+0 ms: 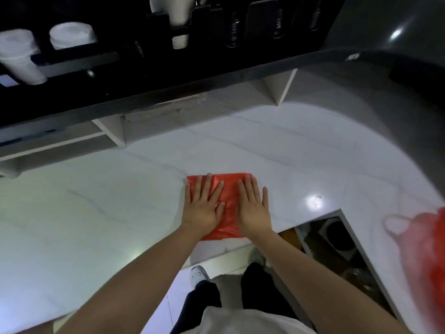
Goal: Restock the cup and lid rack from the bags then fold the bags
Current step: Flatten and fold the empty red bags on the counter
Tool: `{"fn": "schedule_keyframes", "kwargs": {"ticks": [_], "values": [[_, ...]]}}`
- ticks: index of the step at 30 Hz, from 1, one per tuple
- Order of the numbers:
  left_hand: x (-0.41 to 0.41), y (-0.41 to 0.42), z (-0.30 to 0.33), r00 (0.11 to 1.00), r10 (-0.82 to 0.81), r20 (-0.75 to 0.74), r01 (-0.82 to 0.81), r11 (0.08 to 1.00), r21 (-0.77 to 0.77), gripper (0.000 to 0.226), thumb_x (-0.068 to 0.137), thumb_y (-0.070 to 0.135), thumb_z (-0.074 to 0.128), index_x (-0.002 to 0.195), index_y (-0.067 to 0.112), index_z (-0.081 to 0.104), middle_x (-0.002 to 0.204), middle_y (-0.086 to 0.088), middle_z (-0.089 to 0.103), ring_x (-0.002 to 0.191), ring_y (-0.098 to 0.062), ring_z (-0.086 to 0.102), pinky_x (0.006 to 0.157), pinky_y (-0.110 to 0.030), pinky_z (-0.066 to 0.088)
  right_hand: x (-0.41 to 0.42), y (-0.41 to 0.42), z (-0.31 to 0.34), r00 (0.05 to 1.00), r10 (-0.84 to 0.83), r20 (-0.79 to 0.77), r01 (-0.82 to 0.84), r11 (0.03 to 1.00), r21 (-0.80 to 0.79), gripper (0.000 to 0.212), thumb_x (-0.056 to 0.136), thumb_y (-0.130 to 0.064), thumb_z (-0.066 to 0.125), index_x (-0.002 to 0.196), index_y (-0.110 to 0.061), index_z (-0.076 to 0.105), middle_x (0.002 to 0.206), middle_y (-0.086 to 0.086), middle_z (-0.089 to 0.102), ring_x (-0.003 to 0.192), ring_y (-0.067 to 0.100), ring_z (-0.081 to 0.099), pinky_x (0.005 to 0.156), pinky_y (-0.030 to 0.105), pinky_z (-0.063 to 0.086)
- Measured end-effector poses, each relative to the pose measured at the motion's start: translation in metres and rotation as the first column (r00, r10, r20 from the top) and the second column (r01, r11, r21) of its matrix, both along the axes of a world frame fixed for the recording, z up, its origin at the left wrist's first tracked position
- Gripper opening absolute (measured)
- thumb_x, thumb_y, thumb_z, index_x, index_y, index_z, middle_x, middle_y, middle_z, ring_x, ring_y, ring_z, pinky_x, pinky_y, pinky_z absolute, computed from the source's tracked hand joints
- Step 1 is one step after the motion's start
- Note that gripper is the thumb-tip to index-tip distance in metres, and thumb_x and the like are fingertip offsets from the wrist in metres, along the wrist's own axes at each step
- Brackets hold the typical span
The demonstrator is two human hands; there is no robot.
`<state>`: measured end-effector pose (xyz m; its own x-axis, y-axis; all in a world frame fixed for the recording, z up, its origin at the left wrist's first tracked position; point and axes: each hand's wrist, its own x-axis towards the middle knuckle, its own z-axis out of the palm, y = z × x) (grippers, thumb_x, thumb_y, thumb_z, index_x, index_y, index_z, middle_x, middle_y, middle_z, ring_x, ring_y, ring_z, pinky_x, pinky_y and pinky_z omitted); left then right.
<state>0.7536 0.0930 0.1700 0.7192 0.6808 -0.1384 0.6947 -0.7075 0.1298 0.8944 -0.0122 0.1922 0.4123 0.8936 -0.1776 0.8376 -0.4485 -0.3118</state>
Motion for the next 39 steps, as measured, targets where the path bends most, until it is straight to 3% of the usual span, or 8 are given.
{"fn": "schedule_keyframes", "kwargs": {"ticks": [3, 8, 18, 23, 26, 31, 35, 39], "values": [[0.000, -0.001, -0.007, 1.000, 0.014, -0.007, -0.014, 1.000, 0.005, 0.066, 0.101, 0.051, 0.017, 0.161, 0.026, 0.013, 0.169, -0.007, 0.001, 0.156, -0.031, -0.003, 0.123, -0.059, 0.002, -0.007, 0.015, 0.000, 0.999, 0.037, 0.028, -0.041, 0.988, 0.149, 0.060, 0.104, -0.026, 0.040, 0.158, -0.008, 0.022, 0.168, 0.010, 0.009, 0.156, 0.025, -0.003, 0.126, 0.051, 0.002], [-0.003, -0.001, -0.014, 0.998, 0.036, 0.044, -0.036, 0.999, -0.012, 0.063, 0.103, 0.046, 0.016, 0.162, 0.024, 0.013, 0.170, -0.006, 0.004, 0.156, -0.027, -0.001, 0.124, -0.057, 0.005, -0.009, 0.021, -0.023, 0.988, 0.110, 0.110, -0.108, 0.994, -0.017, 0.057, 0.109, -0.037, 0.020, 0.161, -0.015, 0.009, 0.169, 0.005, 0.000, 0.155, 0.021, -0.013, 0.125, 0.047, -0.003], [-0.029, 0.018, -0.024, 0.985, 0.159, 0.068, -0.159, 0.987, -0.017, 0.057, 0.106, 0.045, 0.021, 0.161, 0.030, 0.015, 0.170, 0.001, 0.002, 0.156, -0.020, -0.006, 0.124, -0.056, 0.008, 0.007, 0.014, -0.042, 0.992, 0.069, 0.110, -0.074, 0.996, 0.040, 0.057, 0.108, -0.044, 0.027, 0.160, -0.023, 0.020, 0.169, 0.001, 0.009, 0.156, 0.019, -0.005, 0.125, 0.050, 0.008], [-0.043, 0.025, -0.017, 0.981, 0.192, -0.011, -0.193, 0.979, -0.060, 0.060, 0.104, 0.051, 0.005, 0.161, 0.033, -0.001, 0.170, 0.004, -0.010, 0.155, -0.019, -0.017, 0.124, -0.055, -0.002, 0.034, 0.002, -0.038, 0.988, 0.112, 0.107, -0.105, 0.992, -0.070, 0.060, 0.108, -0.048, 0.016, 0.161, -0.027, 0.001, 0.169, 0.000, -0.010, 0.154, 0.017, -0.018, 0.126, 0.046, -0.004], [-0.046, 0.024, -0.005, 0.978, 0.208, 0.002, -0.207, 0.978, -0.037, 0.063, 0.104, 0.049, 0.007, 0.162, 0.025, 0.003, 0.170, 0.000, -0.008, 0.154, -0.019, -0.019, 0.124, -0.053, -0.008, 0.037, 0.001, -0.030, 0.987, 0.099, 0.129, -0.087, 0.992, -0.091, 0.061, 0.108, -0.048, 0.011, 0.161, -0.024, -0.006, 0.168, 0.003, -0.016, 0.153, 0.019, -0.022, 0.124, 0.047, -0.011], [-0.008, 0.018, 0.010, 0.989, 0.123, 0.081, -0.123, 0.992, -0.007, 0.061, 0.105, 0.042, 0.010, 0.162, 0.020, 0.006, 0.170, 0.000, -0.003, 0.155, -0.017, -0.014, 0.125, -0.048, -0.006, 0.006, 0.033, -0.010, 0.990, 0.115, 0.083, -0.124, 0.985, 0.121, 0.057, 0.108, -0.035, 0.030, 0.160, -0.013, 0.018, 0.168, 0.007, 0.005, 0.156, 0.022, -0.002, 0.126, 0.046, 0.001], [0.003, 0.013, -0.003, 0.994, 0.103, -0.035, -0.104, 0.994, -0.029, 0.067, 0.100, 0.042, -0.003, 0.162, 0.018, 0.000, 0.169, -0.002, -0.009, 0.154, -0.020, -0.018, 0.125, -0.047, -0.004, -0.011, 0.055, -0.020, 0.991, 0.133, 0.013, -0.133, 0.991, 0.026, 0.058, 0.108, -0.036, 0.022, 0.161, -0.017, 0.011, 0.169, 0.002, 0.000, 0.155, 0.018, -0.010, 0.126, 0.041, -0.003], [-0.007, 0.013, -0.012, 0.989, 0.147, 0.023, -0.146, 0.989, -0.033, 0.061, 0.105, 0.043, 0.007, 0.162, 0.021, 0.002, 0.170, 0.000, -0.006, 0.155, -0.016, -0.012, 0.126, -0.048, 0.001, -0.006, 0.046, -0.032, 0.988, 0.130, 0.080, -0.132, 0.991, 0.024, 0.058, 0.109, -0.041, 0.019, 0.161, -0.018, 0.014, 0.169, -0.001, 0.004, 0.156, 0.016, -0.007, 0.127, 0.042, 0.000]]}}
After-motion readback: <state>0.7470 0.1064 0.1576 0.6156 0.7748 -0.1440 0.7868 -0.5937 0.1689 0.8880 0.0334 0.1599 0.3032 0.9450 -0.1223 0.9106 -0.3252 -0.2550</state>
